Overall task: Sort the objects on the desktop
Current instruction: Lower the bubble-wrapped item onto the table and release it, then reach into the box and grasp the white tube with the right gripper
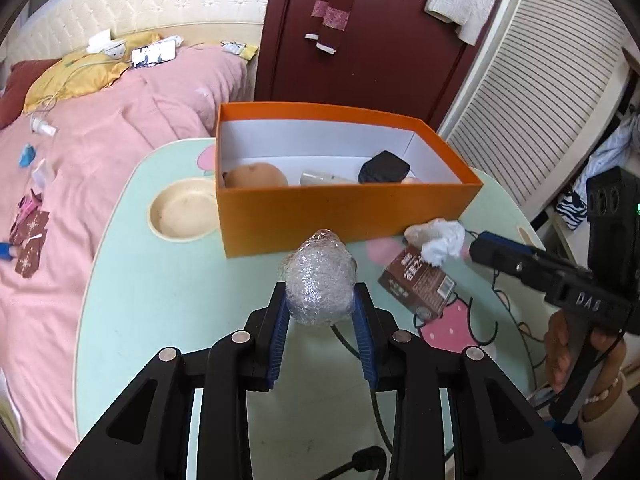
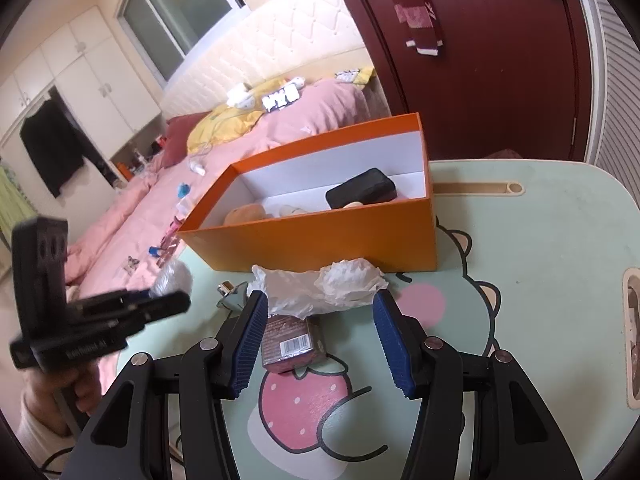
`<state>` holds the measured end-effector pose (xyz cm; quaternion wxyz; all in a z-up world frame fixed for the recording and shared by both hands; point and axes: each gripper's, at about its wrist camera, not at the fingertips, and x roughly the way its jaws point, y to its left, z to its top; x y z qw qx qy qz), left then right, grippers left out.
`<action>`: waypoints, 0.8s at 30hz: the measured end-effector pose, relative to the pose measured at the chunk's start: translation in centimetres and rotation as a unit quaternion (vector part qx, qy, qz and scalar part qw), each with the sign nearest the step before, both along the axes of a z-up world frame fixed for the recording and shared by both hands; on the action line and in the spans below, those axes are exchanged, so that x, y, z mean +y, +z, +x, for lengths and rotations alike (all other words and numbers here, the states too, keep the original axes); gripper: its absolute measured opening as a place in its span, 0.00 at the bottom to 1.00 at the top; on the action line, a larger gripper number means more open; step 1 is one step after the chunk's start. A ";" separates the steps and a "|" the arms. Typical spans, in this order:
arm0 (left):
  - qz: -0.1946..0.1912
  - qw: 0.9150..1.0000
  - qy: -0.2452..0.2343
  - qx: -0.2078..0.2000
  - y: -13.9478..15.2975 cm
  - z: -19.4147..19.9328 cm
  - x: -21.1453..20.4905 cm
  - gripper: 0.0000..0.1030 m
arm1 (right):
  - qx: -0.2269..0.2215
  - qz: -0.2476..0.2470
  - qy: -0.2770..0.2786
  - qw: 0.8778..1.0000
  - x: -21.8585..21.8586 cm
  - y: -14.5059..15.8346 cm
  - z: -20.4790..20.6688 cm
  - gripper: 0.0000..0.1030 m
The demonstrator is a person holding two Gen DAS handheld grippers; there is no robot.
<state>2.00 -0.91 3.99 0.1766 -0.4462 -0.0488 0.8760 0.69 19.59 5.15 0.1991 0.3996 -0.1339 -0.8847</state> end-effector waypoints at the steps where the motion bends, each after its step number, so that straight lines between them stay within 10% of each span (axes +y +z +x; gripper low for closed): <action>1: -0.006 1.000 -0.003 0.002 -0.1 0.2 0.2 0.32 | -0.001 0.000 -0.001 1.000 0.0 0.0 0.0 0.53; 10: -0.014 0.999 -0.043 -0.012 -1.2 0.4 1.8 0.33 | 0.007 0.013 -0.003 1.000 -0.1 0.1 0.0 0.53; 15: -0.018 0.999 -0.046 0.005 -1.0 0.7 2.1 0.71 | 0.009 0.003 0.014 1.000 0.0 1.2 -0.4 0.53; 24: -0.010 0.999 -0.035 0.041 -0.6 1.1 0.9 0.72 | -0.029 0.039 0.120 0.992 -3.2 5.9 -7.3 0.53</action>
